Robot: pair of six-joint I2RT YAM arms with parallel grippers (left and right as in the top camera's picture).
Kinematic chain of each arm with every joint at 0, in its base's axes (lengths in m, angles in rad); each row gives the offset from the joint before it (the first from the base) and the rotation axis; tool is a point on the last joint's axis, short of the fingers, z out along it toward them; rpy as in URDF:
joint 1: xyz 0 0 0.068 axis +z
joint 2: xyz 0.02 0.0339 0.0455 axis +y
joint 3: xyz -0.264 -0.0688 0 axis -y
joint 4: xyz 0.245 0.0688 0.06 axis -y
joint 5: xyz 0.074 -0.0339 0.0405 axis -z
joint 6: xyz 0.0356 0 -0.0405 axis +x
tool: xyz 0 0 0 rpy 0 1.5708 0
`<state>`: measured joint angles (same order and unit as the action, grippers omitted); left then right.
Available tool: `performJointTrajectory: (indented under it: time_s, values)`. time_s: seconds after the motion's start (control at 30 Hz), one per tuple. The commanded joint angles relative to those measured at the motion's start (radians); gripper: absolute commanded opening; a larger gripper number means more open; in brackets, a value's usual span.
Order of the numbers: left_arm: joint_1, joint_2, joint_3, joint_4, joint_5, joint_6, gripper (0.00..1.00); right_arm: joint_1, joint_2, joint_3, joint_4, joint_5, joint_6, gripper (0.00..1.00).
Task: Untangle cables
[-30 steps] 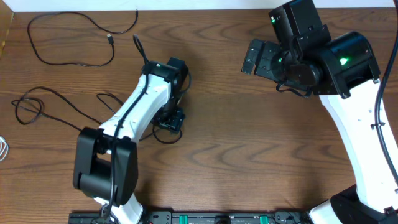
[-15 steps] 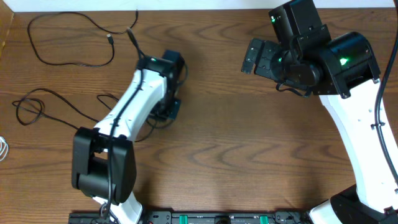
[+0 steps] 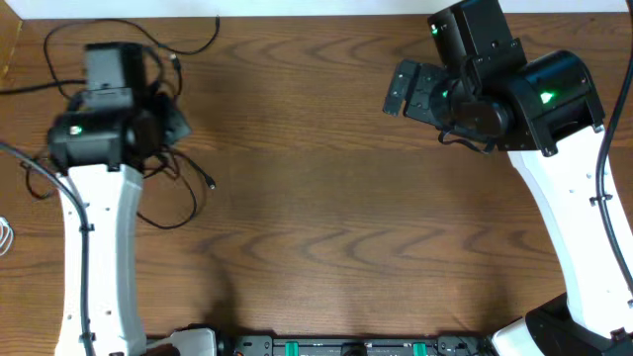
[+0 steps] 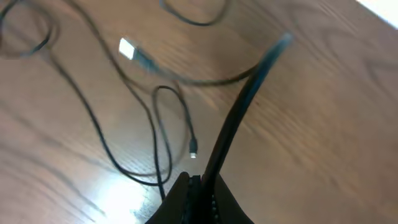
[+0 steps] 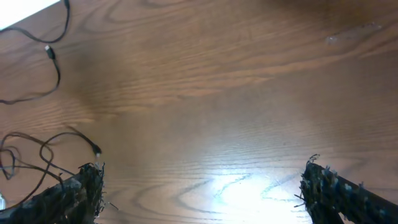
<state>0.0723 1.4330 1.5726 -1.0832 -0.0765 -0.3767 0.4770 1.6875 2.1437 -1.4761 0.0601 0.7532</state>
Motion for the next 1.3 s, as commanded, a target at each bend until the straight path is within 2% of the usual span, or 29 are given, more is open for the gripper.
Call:
performJointTrajectory:
  time_s: [0.0, 0.17, 0.37, 0.4, 0.43, 0.47, 0.53, 0.6, 0.63, 0.67, 0.73, 0.8, 0.97, 1.1, 1.2, 1.27]
  values:
    - [0.115, 0.054, -0.009, 0.005, 0.05, -0.117, 0.08, 0.009, 0.002, -0.005, 0.015, -0.032, -0.006, 0.99]
    - [0.233, 0.146, -0.012, 0.005, 0.05, -0.255, 0.08, 0.009, 0.002, -0.005, 0.018, -0.044, -0.007, 0.99]
    - [0.323, 0.273, -0.012, 0.02, 0.05, -0.34, 0.09, 0.009, 0.002, -0.005, 0.018, -0.044, -0.007, 0.99]
    - [0.339, 0.304, -0.012, 0.03, 0.05, -0.34, 0.16, 0.009, 0.002, -0.005, 0.018, -0.044, -0.006, 0.99]
    - [0.346, 0.32, -0.012, 0.036, 0.051, -0.34, 0.31, 0.009, 0.002, -0.005, 0.018, -0.044, -0.007, 0.99]
    - [0.356, 0.346, -0.012, 0.047, 0.05, -0.34, 0.39, 0.009, 0.002, -0.005, 0.018, -0.044, -0.007, 0.99]
    - [0.367, 0.373, -0.012, 0.068, 0.079, -0.34, 0.39, 0.009, 0.002, -0.005, 0.018, -0.044, -0.007, 0.99]
    - [0.372, 0.386, -0.012, 0.087, 0.147, -0.338, 0.47, 0.009, 0.002, -0.005, 0.018, -0.044, -0.007, 0.99]
    - [0.376, 0.388, -0.012, 0.1, 0.183, -0.33, 0.48, 0.009, 0.002, -0.005, 0.018, -0.044, -0.007, 0.99]
    - [0.377, 0.388, -0.012, 0.114, 0.21, -0.315, 0.55, 0.009, 0.002, -0.005, 0.018, -0.044, -0.007, 0.99]
    - [0.376, 0.382, -0.01, 0.146, 0.249, -0.251, 0.8, 0.009, 0.002, -0.005, 0.017, -0.044, -0.008, 0.99]
    - [0.376, 0.372, -0.002, 0.167, 0.293, -0.182, 0.9, 0.009, 0.002, -0.005, 0.014, -0.043, -0.012, 0.99]
    - [0.373, 0.301, 0.032, 0.164, 0.401, -0.056, 0.94, 0.009, 0.002, -0.005, 0.014, -0.035, -0.037, 0.99]
    - [0.355, 0.218, 0.032, 0.044, 0.51, 0.007, 0.94, 0.009, 0.002, -0.005, 0.014, -0.036, -0.037, 0.99]
    - [0.307, 0.188, 0.025, -0.11, 0.479, 0.042, 0.94, 0.009, 0.002, -0.005, 0.018, -0.037, -0.036, 0.99]
    - [0.256, 0.188, 0.003, -0.191, 0.401, 0.067, 0.94, 0.009, 0.002, -0.005, 0.021, -0.037, -0.036, 0.99]
